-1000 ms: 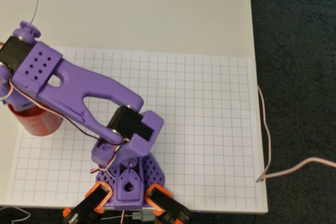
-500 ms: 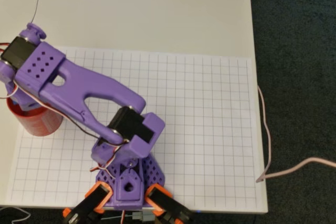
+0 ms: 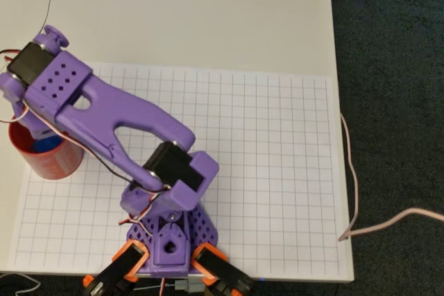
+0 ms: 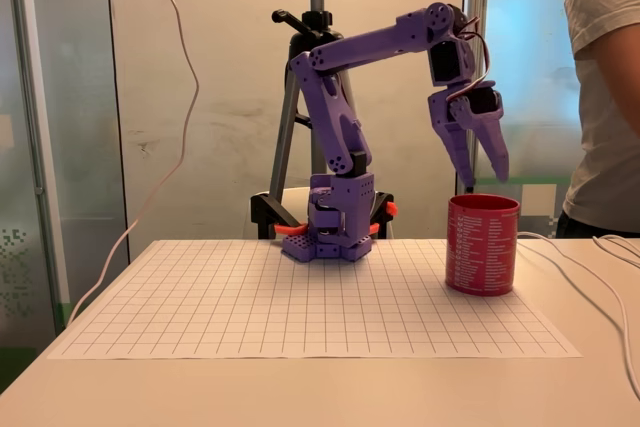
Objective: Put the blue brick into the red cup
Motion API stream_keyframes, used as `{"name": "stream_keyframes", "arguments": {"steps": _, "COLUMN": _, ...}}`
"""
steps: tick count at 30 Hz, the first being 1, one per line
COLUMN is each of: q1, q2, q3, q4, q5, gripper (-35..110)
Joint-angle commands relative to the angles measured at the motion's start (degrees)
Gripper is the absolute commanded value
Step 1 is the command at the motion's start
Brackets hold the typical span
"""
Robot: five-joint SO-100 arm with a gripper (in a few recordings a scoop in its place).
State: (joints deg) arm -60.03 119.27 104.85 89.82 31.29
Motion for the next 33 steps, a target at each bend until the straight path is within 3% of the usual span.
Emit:
{"name": "stream_keyframes", "arguments": {"steps": 1, "q1": -0.4, "q2": 3.2, "q3": -0.6, "q4": 1.0, "q5": 0.1, "gripper": 27}}
{"name": "stream_keyframes", "arguments": {"steps": 7, "q1": -0.5, "q2": 3.3, "q3": -0.6, "q4": 0.9, "q5": 0.1, "gripper": 26}}
{"name": "stream_keyframes", "arguments": {"steps": 8, "q1": -0.6, "q2": 3.3, "q3": -0.8, "q4": 0.5, "q5": -0.4, "gripper": 18}}
{"name": "stream_keyframes", "arguments": {"steps": 9, "q1": -0.4, "q2": 3.3, "q3": -1.1, "q4": -1.2, "q5": -2.0, "gripper": 0}}
{"name": "stream_keyframes", "arguments": {"steps": 19, "q1": 4.0, "q2": 5.7, "q3": 0.5, "q4": -4.6, "q5": 0.6, "gripper": 0}}
{"name": "stream_keyframes", "arguments": {"steps": 29, "q1": 44.3, "q2": 26.5, "q3": 18.4, "q4": -40.6, "q5": -5.0, "gripper": 0}}
{"name": "stream_keyframes", "arguments": {"steps": 33, "q1": 53.1, "q2": 34.6, "q3": 19.1, "q4": -43.2, "q5": -9.7, "gripper": 0}}
